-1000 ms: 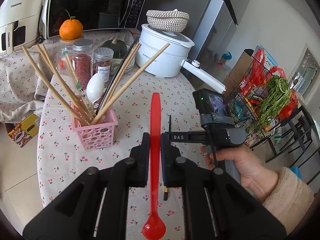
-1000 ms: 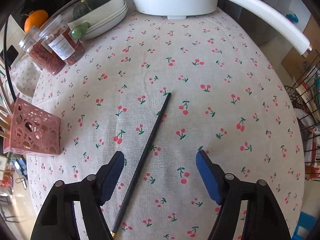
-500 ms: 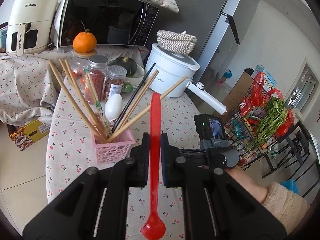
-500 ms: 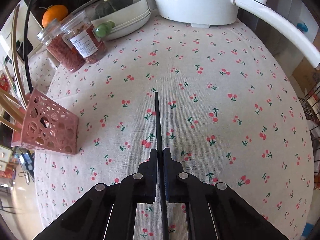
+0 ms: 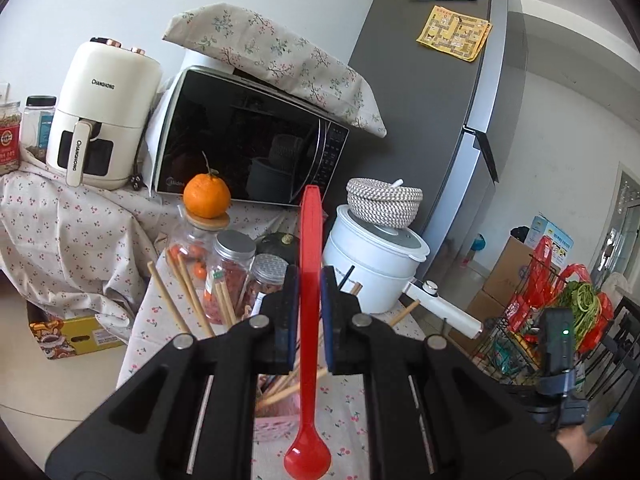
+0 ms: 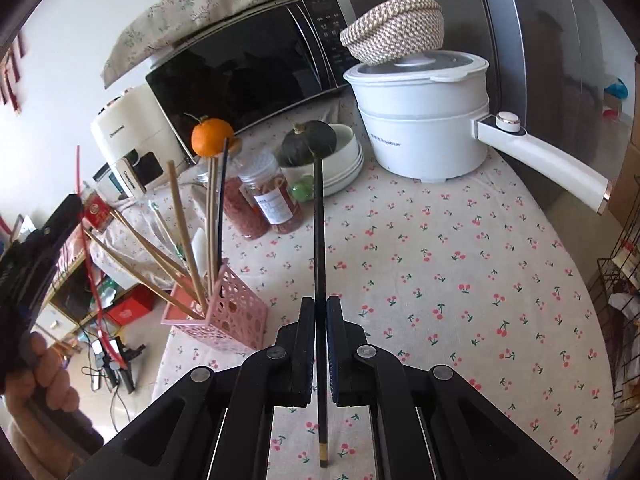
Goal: Organize utensils
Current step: 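Drop the red spoon into the pink holder with the left tool while the right tool carries the black chopstick, then insert the black chopstick into the pink holder and open the right tool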
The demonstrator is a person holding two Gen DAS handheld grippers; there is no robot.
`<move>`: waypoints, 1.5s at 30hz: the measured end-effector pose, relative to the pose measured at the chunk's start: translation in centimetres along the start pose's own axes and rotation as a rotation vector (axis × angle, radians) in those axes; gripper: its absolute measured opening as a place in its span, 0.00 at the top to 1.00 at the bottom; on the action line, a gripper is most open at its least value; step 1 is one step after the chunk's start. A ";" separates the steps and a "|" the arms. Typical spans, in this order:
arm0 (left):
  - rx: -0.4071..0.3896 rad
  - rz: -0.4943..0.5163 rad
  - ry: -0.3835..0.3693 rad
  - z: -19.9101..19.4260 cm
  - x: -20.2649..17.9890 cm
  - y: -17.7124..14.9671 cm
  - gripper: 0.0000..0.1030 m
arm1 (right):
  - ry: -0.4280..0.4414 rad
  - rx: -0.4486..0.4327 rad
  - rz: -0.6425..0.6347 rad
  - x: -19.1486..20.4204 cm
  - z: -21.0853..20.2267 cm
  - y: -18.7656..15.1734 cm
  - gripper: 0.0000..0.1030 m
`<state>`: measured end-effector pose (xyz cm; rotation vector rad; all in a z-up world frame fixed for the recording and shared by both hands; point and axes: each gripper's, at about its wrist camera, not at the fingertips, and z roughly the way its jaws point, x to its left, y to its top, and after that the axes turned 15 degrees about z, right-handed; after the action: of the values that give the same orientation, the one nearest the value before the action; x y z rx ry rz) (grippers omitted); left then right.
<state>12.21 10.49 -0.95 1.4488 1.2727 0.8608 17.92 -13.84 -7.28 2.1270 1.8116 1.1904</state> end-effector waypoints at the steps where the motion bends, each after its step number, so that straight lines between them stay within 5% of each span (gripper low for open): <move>1: -0.015 0.010 0.019 0.6 0.0 0.0 0.89 | 0.009 -0.011 -0.001 0.2 -0.6 0.1 0.95; 12: -0.083 0.066 0.164 5.1 -0.2 -0.6 0.89 | 0.049 -0.067 0.020 -0.2 -3.1 0.9 0.95; 35: 0.042 0.095 0.163 6.0 -1.5 -3.9 0.89 | 0.083 -0.091 0.003 0.7 -4.0 0.8 0.95; 40: 0.084 0.126 0.143 4.3 -2.1 -2.3 0.72 | 0.114 -0.099 0.000 1.6 -5.5 0.9 0.95; 45: 0.175 0.106 0.155 1.3 -1.7 -0.7 0.40 | 0.164 -0.109 -0.025 3.1 -7.6 0.9 0.95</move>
<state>12.89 8.51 -1.85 1.6248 1.4261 0.9677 13.94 -14.35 -0.11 1.9957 1.7842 1.4607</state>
